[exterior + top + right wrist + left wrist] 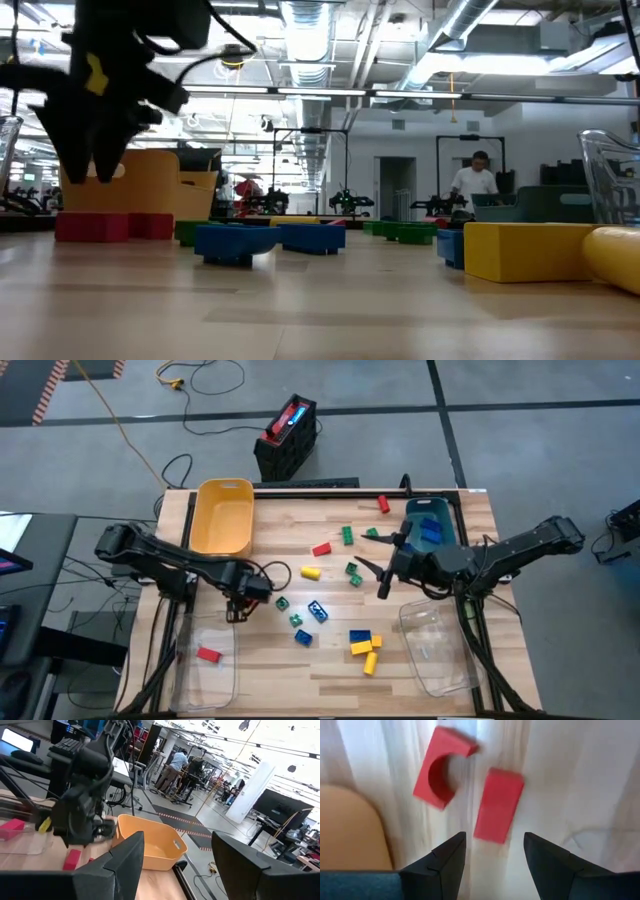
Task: Sort blocks
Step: Put the red wooden block into the left transparent bin
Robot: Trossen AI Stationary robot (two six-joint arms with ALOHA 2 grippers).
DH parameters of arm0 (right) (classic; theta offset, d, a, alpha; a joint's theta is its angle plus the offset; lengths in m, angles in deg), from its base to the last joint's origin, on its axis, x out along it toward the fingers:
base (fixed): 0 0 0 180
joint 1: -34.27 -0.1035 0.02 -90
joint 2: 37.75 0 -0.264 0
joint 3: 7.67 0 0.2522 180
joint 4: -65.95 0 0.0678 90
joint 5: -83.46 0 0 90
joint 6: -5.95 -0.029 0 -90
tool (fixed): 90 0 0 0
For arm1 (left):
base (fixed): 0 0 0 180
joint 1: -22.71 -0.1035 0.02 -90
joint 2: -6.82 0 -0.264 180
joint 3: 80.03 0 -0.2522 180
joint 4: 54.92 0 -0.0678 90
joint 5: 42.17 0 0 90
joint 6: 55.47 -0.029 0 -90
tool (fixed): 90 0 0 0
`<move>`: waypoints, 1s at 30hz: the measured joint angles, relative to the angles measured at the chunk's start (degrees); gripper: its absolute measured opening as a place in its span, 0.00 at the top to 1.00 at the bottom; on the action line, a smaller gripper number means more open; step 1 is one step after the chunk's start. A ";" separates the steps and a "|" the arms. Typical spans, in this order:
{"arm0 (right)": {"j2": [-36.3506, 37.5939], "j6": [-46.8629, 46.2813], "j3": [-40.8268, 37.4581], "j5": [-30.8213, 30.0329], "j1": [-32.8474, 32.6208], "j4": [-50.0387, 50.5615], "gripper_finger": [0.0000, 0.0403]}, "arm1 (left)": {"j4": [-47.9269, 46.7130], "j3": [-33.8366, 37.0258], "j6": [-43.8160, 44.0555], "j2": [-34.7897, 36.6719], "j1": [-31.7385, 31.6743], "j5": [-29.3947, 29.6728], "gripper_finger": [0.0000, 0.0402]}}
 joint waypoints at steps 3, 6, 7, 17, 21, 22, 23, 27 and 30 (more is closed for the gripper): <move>0.00 -0.02 0.00 0.00 0.07 0.04 0.38 | 2.28 -0.02 -2.26 -4.65 -0.27 0.00 0.52; 0.00 -0.17 0.00 0.00 -0.06 0.23 0.38 | 2.63 -0.54 -4.04 -8.73 -0.39 -0.20 0.52; 0.00 -0.17 0.00 0.00 -0.18 0.23 0.38 | 2.74 -0.68 -4.49 -9.95 -0.37 -0.15 0.52; 0.00 -0.14 0.00 0.02 -0.35 0.40 0.38 | 3.02 -1.07 -5.47 -11.30 -0.46 -1.12 0.52; 0.00 -0.13 0.00 0.04 -0.37 0.25 0.38 | 3.11 -1.14 -6.46 -10.98 -0.48 -1.19 0.52; 0.00 -0.13 0.00 0.02 -0.37 0.25 0.38 | 3.09 -1.14 -7.03 -10.99 -0.48 -1.17 0.53; 0.00 -0.13 0.00 0.02 -0.36 0.25 0.38 | 3.08 -1.14 -7.51 -10.99 -0.48 -1.17 0.55; 0.00 -0.11 0.00 0.02 -0.35 0.25 0.38 | 3.40 -1.14 -8.27 -10.99 -0.48 -1.34 0.64; 0.00 -0.06 0.00 0.02 -0.36 0.24 0.38 | 3.95 -1.16 -8.82 -10.97 -0.48 -2.22 0.68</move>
